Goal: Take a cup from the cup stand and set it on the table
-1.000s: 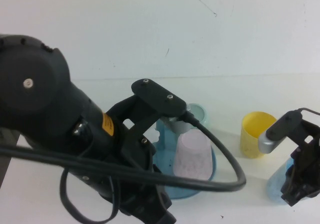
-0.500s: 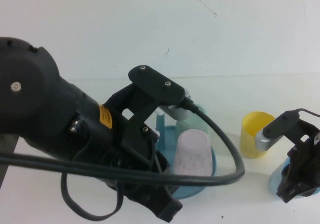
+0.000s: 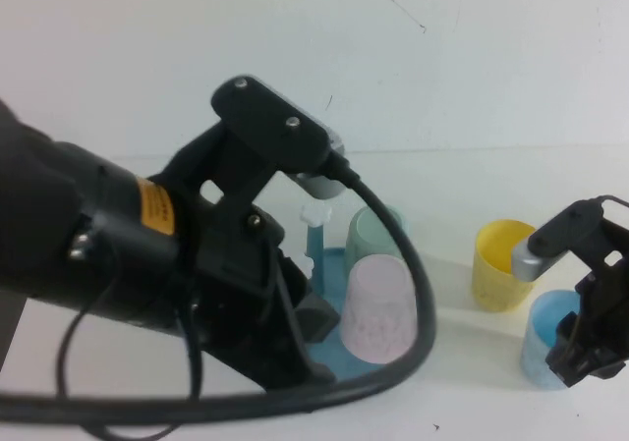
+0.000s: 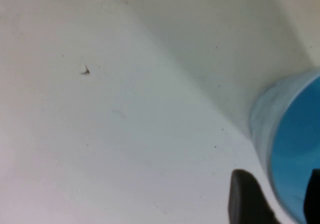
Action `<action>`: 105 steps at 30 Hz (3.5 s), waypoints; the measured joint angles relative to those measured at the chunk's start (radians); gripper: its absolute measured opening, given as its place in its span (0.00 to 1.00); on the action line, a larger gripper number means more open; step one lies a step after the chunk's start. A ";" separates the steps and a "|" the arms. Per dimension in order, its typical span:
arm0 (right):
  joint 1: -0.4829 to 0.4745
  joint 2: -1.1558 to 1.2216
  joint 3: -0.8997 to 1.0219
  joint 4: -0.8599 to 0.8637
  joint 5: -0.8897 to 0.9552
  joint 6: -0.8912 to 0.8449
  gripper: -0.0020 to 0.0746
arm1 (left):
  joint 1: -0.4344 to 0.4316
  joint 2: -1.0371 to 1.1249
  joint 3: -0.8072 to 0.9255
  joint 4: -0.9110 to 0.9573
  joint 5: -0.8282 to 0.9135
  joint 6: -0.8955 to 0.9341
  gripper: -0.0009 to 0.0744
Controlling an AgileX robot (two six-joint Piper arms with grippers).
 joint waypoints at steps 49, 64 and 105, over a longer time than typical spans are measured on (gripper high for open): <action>0.000 -1.198 0.521 -0.091 -0.183 0.018 0.02 | 0.000 -0.762 0.769 0.296 -0.581 -0.173 0.01; 0.000 -1.198 0.521 -0.091 -0.183 0.018 0.02 | 0.071 -0.816 0.836 0.346 -0.537 -0.180 0.01; 0.000 -1.198 0.521 -0.089 -0.177 0.019 0.02 | 0.744 -1.198 1.241 0.314 -0.692 -0.313 0.01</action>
